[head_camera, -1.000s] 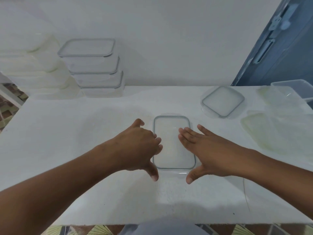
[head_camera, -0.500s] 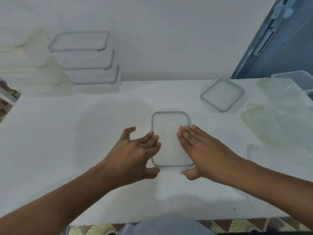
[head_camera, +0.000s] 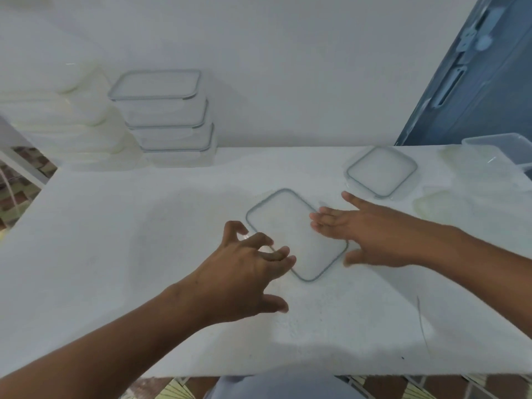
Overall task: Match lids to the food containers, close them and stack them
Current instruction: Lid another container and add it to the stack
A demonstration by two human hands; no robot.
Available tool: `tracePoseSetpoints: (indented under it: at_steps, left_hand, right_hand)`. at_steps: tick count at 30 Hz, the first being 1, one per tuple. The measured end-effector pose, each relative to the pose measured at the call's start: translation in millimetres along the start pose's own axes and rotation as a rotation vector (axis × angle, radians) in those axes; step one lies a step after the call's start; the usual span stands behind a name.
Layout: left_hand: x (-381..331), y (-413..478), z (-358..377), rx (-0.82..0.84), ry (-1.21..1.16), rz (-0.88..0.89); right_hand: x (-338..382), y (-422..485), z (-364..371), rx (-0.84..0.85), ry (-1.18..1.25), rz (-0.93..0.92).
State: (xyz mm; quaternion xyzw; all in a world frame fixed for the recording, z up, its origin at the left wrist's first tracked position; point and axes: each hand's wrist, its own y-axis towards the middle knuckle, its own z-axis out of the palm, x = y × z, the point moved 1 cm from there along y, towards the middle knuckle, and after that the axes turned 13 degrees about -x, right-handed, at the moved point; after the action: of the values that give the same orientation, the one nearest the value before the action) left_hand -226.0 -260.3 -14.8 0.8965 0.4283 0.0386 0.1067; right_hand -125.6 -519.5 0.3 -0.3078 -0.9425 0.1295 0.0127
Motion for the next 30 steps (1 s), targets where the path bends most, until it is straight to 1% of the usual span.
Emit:
tracePoseSetpoints:
  at_steps: [4,8,12,17,19,22,25,27,29,30]
  left_hand:
    - [-13.0,12.3,0.7,-0.029,-0.097,-0.044]
    - [-19.5,24.8,9.3,-0.077,-0.115,-0.065]
    - [-25.4,31.8,21.0,-0.099,-0.074,-0.076]
    - [-39.5,37.3,38.4,-0.237,-0.008,-0.08]
    - [-39.7,35.6,41.4,-0.24,-0.019,-0.095]
    - [-35.1,34.5,38.0,-0.194,-0.041,-0.104]
    - [-24.8,37.7,28.0,-0.184,-0.144,-0.106]
    - [-10.4,38.0,17.6,-0.226,-0.219,-0.134]
    - [10.3,37.1,7.4,-0.284,-0.201,-0.184]
    - [21.1,36.8,2.2,-0.256,-0.175,-0.226]
  right_hand:
    - [-22.1,10.0,-0.1,-0.035,0.067,0.044]
    - [-33.8,23.8,-1.5,-0.073,-0.004,0.044]
    - [-35.8,28.2,2.9,-0.148,-0.042,0.078]
    - [-32.1,30.7,9.2,-0.186,-0.032,0.133]
    - [-32.7,30.2,13.0,-0.189,-0.025,0.137]
    - [-29.9,28.4,12.6,-0.187,-0.006,0.135]
    - [-27.9,25.3,5.0,-0.188,-0.005,0.122]
    - [-27.0,21.9,0.4,-0.222,0.051,0.128]
    - [-24.8,16.3,-3.1,-0.276,0.2,0.162]
    - [-22.6,12.6,-4.1,-0.286,0.267,0.182]
